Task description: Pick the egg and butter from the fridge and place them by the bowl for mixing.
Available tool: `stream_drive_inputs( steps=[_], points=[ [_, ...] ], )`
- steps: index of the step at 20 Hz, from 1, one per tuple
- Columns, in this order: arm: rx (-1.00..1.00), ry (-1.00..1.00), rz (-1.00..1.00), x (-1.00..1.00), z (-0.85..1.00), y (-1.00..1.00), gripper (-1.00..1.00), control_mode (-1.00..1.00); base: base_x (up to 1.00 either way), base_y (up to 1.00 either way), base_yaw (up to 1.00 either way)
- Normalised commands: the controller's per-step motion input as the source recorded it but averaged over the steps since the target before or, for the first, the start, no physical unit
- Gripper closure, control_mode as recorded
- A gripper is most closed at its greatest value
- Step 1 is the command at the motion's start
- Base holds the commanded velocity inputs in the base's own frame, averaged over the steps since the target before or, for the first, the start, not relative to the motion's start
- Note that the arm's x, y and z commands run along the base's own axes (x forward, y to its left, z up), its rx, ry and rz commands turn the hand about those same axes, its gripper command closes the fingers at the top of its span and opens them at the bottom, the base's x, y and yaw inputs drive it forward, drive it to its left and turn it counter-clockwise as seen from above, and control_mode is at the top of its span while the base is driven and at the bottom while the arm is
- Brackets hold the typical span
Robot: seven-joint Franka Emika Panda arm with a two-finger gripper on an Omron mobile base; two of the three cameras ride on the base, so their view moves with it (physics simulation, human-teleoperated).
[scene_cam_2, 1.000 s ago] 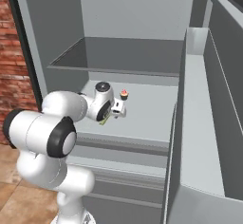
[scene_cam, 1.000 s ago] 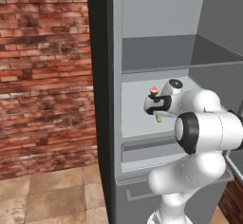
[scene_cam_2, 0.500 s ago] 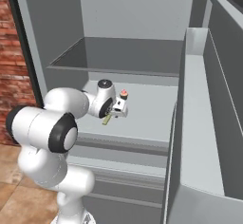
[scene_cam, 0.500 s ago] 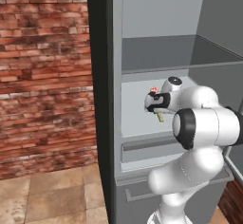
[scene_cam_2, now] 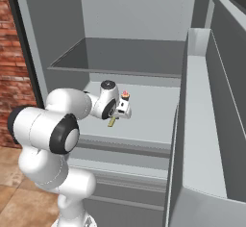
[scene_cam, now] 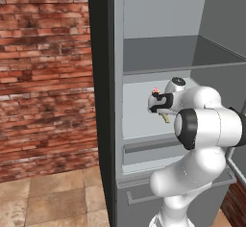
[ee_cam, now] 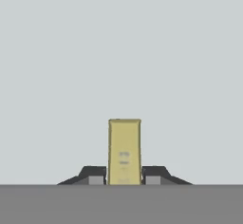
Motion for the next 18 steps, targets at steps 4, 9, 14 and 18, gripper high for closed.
stream_drive_inputs(
  steps=[4, 9, 14, 18],
  points=[
    [0.02, 0.0, 0.0, -0.32, -0.27, 0.03, 1.0, -1.0, 0.0, 0.0, 0.0],
    [0.06, 0.0, 0.0, -0.4, 0.17, 0.01, 1.0, -1.0, 0.0, 0.0, 0.0],
    [0.02, 0.01, 0.0, -0.29, 0.46, 0.0, 1.0, -1.0, 0.0, 0.0, 0.0],
    [0.0, 0.03, 0.0, -0.37, 0.56, 0.0, 1.0, -1.0, 0.0, 0.0, 0.0]
  ],
)
